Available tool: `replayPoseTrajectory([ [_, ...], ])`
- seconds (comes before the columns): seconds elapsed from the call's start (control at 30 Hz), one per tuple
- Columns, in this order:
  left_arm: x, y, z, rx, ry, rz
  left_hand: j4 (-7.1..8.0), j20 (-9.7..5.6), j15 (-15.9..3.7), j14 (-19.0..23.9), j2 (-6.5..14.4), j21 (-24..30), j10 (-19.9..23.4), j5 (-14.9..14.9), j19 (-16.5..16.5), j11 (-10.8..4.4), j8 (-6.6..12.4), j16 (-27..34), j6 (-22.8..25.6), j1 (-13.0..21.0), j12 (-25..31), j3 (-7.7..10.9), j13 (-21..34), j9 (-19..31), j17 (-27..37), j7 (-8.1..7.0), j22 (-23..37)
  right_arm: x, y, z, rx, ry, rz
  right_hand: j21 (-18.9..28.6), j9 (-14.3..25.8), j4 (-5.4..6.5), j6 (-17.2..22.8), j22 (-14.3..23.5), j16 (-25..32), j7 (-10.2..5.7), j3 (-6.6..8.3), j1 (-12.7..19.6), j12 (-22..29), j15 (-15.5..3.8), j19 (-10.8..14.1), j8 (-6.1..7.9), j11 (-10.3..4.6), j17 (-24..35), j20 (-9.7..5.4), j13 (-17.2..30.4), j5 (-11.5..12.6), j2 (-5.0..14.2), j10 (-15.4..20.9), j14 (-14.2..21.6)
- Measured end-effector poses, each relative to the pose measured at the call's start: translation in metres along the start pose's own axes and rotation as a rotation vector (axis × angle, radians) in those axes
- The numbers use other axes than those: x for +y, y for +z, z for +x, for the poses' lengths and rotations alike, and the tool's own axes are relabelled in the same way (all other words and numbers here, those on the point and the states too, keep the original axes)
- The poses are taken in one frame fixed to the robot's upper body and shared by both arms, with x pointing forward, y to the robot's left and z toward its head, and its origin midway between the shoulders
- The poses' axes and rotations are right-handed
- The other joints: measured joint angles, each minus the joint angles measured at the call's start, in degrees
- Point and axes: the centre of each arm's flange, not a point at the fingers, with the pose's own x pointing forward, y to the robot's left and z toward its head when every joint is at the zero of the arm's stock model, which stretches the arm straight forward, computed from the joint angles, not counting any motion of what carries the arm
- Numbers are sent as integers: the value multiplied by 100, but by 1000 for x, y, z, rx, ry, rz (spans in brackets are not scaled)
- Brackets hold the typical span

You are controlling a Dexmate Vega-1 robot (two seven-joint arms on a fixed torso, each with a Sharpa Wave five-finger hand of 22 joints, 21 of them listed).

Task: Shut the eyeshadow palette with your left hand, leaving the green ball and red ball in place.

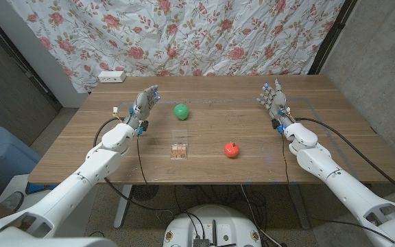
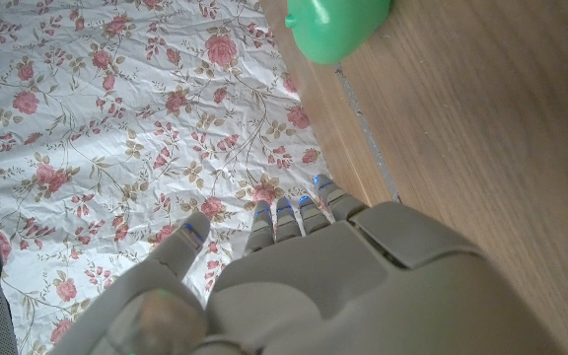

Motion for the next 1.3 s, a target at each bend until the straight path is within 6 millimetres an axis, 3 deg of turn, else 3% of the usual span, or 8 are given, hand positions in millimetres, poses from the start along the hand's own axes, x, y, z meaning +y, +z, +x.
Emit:
replayPoseTrajectory([
  [0.13, 0, 3, -2, 2, -4, 24, -13, 13, 0, 0, 0, -34, 0, 0, -254, 0, 0, 0, 23, 0, 0, 13, 0, 0, -15, 23, 0, 0, 0, 0, 0, -1, 0, 0, 0, 0, 0, 0, 0, 0, 0, 0, 0, 0, 0, 0, 0, 0, 0, 0, 0, 0, 0, 0],
  [0.33, -1, 8, -8, 5, -5, 61, -23, 41, -22, 22, 0, -34, 23, 0, -344, -23, 0, 0, 83, 0, 0, 18, 0, 0, -15, 42, 0, 0, 0, 0, 0, -2, 0, 0, 0, 0, 0, 0, 0, 0, 0, 0, 0, 0, 0, 0, 0, 0, 0, -1, 0, 0, 0, 0],
  [0.8, 1, 29, -23, 4, -32, 157, -349, 41, -21, 22, 81, 4, 245, 0, -406, -57, 42, 0, 359, 131, 6, -50, -16, -1, -42, 90, -1, 0, 0, 0, -1, -3, 0, -1, -1, 0, 0, -1, 0, 0, 0, 0, 0, 0, 0, 0, 0, -1, 0, -1, 0, 0, 0, 0],
  [0.83, 1, 23, -23, 38, -34, 192, -380, 41, -21, 22, 80, 4, 284, 0, -406, -58, 42, 0, 390, 132, 36, -47, -16, -1, -42, 82, -1, 0, 0, 0, 0, -3, 1, -1, -1, 0, 0, -1, 0, 0, 0, 0, 0, 0, 0, 0, 1, -1, 0, -1, 0, 0, 0, 0],
  [1.3, -4, 47, -33, 33, -49, 401, -751, 17, 0, 105, 127, 49, 662, -49, -573, -36, 64, 0, 745, 250, 84, -76, -11, -1, -41, 130, -17, 0, 0, 0, 0, -3, 0, -5, -1, 0, 0, -1, 0, 0, 0, 0, 0, 1, 0, 0, 1, -1, 0, -1, 0, 0, 0, 0],
])
